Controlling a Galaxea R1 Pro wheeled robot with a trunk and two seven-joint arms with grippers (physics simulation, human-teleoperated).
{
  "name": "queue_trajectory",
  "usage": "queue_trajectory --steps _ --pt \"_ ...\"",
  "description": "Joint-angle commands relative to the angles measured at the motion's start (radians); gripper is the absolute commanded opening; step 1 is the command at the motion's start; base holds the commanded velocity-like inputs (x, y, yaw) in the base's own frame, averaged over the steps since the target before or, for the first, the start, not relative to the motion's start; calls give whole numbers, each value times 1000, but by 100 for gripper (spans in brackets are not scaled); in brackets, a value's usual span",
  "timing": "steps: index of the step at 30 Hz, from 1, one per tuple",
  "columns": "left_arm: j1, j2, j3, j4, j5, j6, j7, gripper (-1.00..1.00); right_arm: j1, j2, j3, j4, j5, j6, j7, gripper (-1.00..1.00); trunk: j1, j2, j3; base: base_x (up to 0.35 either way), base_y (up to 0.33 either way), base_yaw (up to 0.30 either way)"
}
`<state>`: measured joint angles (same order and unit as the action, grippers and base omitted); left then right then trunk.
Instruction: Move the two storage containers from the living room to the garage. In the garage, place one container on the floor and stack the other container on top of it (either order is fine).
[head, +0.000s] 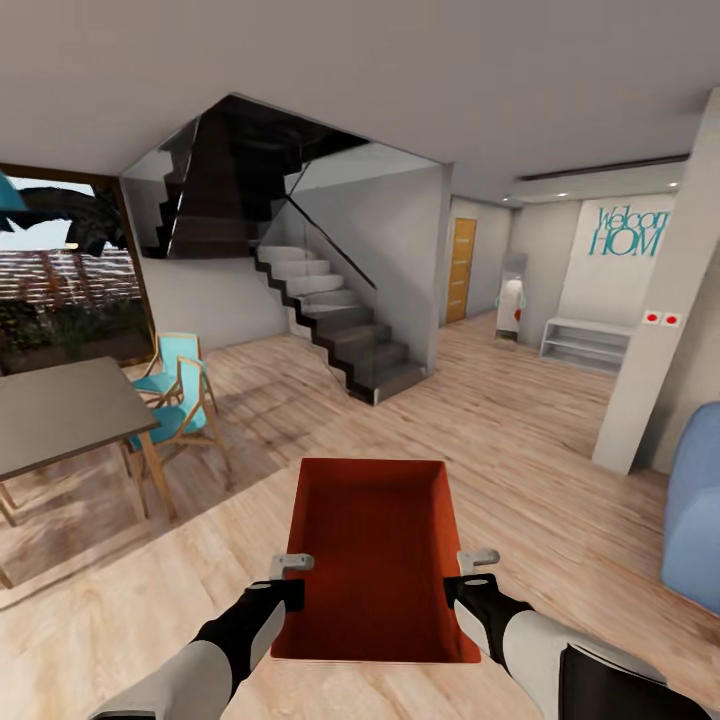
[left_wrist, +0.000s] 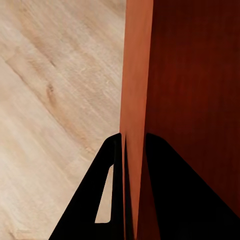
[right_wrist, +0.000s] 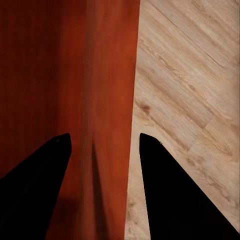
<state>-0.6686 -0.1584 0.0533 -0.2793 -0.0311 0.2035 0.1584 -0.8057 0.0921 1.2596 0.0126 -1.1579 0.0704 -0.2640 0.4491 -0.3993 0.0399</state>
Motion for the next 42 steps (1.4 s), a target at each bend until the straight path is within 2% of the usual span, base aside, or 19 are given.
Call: queue_trajectory --steps 1,36,42 --pt "1 7 3 2 -15 7 7 -100 -1 0 -28 3 5 -28 0 -100 1 -1 0 323 0 -13" --pt "1 7 3 2 -15 8 7 -100 -1 -2 -29 3 4 -28 0 -100 1 -1 0 323 0 -233" --pt "1 7 3 2 -15 7 3 -100 -1 -2 -29 3 4 -28 0 -100 1 -1 0 323 0 -64"
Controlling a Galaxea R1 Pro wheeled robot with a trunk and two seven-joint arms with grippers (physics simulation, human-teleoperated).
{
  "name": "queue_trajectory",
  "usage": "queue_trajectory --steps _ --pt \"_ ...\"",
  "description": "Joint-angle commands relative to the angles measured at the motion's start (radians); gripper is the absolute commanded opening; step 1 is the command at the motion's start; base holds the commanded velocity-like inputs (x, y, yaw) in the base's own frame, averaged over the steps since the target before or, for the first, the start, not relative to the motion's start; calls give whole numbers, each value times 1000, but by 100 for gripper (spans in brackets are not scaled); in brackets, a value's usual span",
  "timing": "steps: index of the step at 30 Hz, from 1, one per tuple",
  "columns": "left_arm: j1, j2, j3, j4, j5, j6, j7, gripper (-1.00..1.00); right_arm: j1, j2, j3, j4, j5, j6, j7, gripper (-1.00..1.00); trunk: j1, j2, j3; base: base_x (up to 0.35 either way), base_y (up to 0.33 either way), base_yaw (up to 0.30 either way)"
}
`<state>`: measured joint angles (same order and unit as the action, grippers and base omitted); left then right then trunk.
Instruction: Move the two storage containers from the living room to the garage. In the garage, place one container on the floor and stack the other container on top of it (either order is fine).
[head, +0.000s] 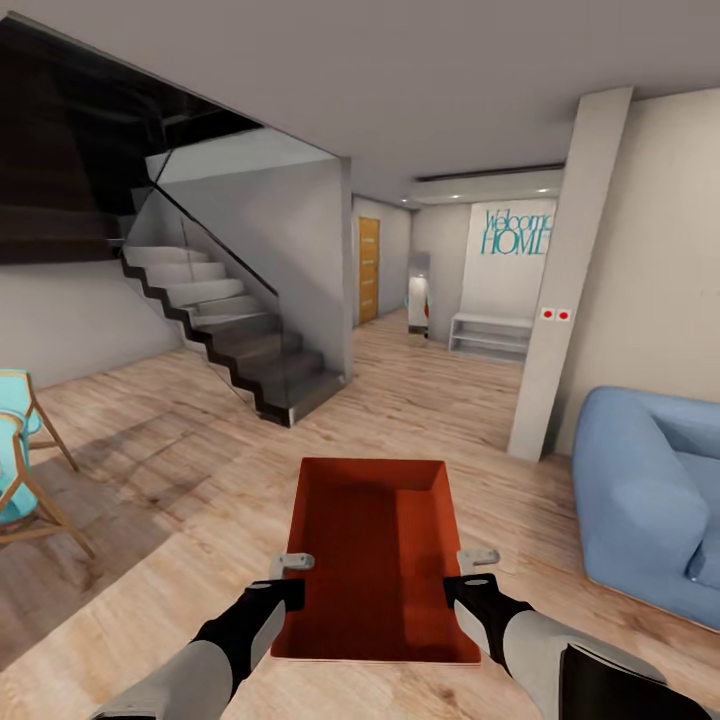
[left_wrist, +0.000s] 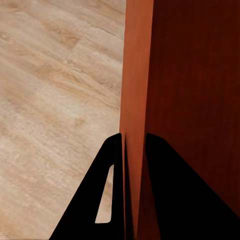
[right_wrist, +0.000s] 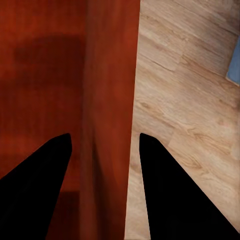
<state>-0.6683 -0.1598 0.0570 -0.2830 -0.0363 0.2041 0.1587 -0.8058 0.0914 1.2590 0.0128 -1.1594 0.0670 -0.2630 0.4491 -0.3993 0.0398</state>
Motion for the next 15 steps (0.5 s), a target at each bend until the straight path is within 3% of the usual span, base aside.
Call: queue_trajectory --steps 1,15 --pt "1 9 0 5 -10 6 2 -100 -1 -1 -29 3 6 -24 -1 -100 1 -1 0 323 0 -9" --pt "1 9 0 5 -11 6 -1 -100 -1 -1 -29 3 6 -24 -1 -100 1 -1 0 323 0 -1"
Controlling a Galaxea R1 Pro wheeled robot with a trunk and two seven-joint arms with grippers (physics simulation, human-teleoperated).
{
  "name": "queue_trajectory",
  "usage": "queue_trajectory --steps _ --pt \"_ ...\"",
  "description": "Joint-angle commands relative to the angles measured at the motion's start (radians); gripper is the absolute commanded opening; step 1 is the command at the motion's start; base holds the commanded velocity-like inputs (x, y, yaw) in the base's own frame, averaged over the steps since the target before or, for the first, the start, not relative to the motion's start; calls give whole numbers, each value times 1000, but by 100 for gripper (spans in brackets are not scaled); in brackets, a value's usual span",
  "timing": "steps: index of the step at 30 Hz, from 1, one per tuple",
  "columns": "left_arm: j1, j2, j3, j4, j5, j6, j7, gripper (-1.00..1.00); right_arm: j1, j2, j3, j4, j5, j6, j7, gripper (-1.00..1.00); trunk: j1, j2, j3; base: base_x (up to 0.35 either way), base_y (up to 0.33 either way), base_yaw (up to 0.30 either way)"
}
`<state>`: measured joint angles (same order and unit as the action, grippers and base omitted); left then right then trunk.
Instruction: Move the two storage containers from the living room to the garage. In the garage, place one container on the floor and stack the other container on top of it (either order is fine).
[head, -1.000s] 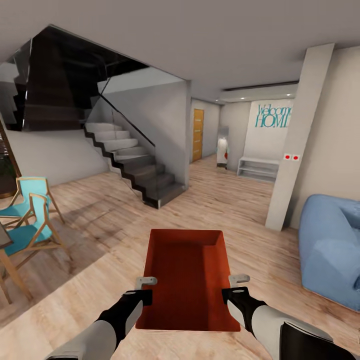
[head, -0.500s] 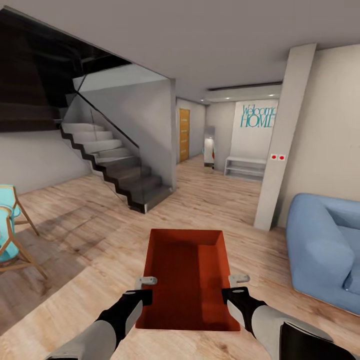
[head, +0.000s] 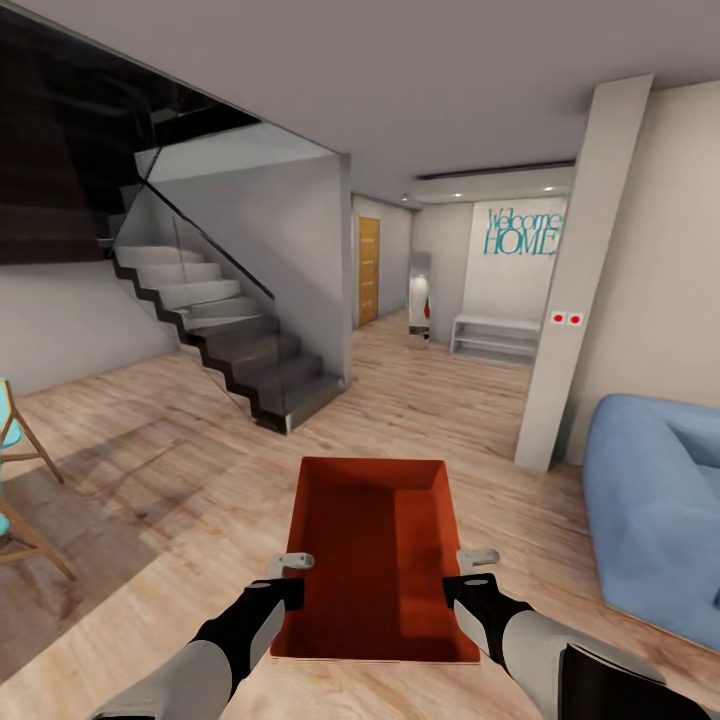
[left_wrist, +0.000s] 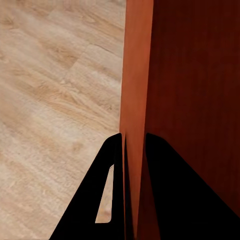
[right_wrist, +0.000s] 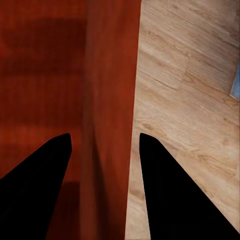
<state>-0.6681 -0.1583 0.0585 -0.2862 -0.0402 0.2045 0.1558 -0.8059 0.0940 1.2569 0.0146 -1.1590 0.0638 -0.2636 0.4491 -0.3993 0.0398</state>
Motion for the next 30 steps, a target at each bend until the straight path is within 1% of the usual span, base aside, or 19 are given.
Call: queue_trajectory --steps 1,10,27,30 --pt "1 8 -2 9 -7 6 2 -100 -1 -3 -27 1 5 -21 0 -100 1 -1 0 323 0 0" --pt "1 8 -2 9 -6 6 2 -100 -1 -3 -27 2 5 -22 0 -100 1 -1 0 323 0 -30" --pt "1 9 -2 9 -6 6 2 -100 -1 -3 -27 2 5 -22 0 -100 1 -1 0 323 0 -231" --pt "1 9 -2 9 -6 6 2 -100 -1 -3 -27 2 5 -21 0 -100 1 -1 0 322 0 -98"
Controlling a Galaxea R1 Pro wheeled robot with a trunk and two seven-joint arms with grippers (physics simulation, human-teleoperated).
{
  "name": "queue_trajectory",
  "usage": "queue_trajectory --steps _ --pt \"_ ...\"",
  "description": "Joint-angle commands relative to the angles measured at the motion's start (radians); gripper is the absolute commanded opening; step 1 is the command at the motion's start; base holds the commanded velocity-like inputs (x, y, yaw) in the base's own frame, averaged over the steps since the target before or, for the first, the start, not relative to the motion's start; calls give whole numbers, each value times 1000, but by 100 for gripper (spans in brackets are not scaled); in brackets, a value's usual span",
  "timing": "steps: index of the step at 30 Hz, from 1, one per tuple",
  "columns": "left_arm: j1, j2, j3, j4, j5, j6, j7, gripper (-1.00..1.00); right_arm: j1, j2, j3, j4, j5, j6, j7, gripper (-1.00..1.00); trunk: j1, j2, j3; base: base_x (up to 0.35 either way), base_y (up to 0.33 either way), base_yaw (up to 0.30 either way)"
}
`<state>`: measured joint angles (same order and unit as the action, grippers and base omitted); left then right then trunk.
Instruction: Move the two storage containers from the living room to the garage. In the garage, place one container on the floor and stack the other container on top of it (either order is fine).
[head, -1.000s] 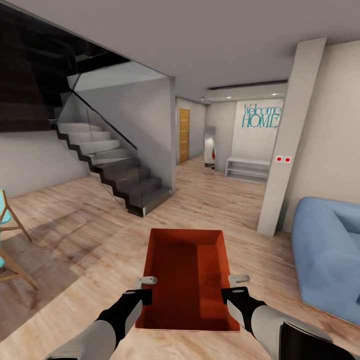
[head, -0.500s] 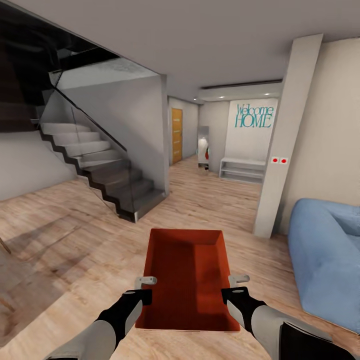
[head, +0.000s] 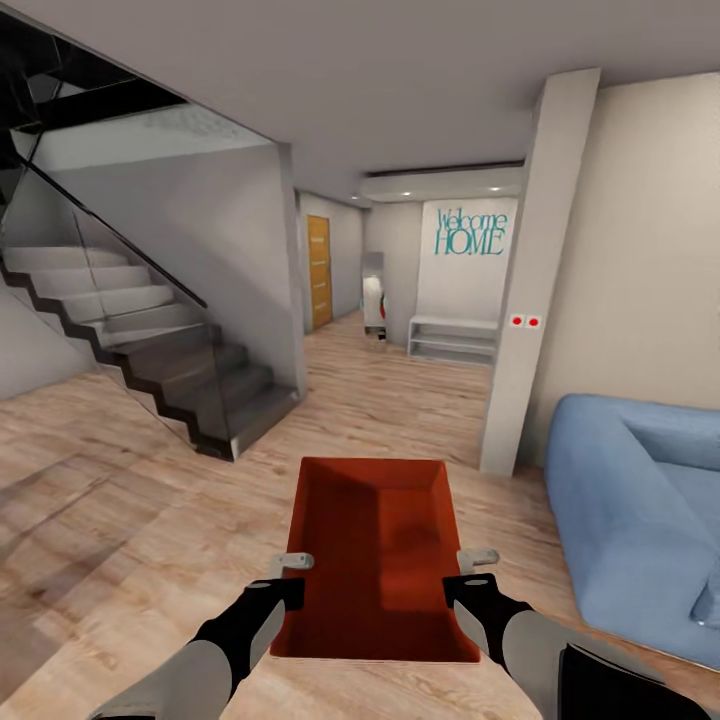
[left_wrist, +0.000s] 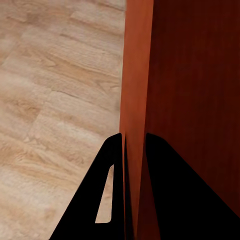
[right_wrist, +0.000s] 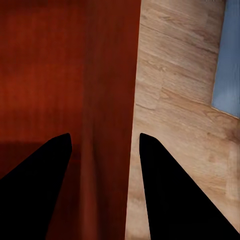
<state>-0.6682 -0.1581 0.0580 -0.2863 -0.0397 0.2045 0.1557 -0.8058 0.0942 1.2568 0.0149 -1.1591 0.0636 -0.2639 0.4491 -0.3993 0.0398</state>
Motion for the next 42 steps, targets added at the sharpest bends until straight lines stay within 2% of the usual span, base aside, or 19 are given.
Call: queue_trajectory --steps 1,42 --pt "1 9 -1 9 -6 6 2 -100 -1 -4 -27 2 5 -21 0 -100 1 -1 0 322 0 -31" --pt "1 9 -1 7 -6 6 2 -100 -1 -4 -27 2 5 -21 0 -100 1 -1 0 323 0 0"
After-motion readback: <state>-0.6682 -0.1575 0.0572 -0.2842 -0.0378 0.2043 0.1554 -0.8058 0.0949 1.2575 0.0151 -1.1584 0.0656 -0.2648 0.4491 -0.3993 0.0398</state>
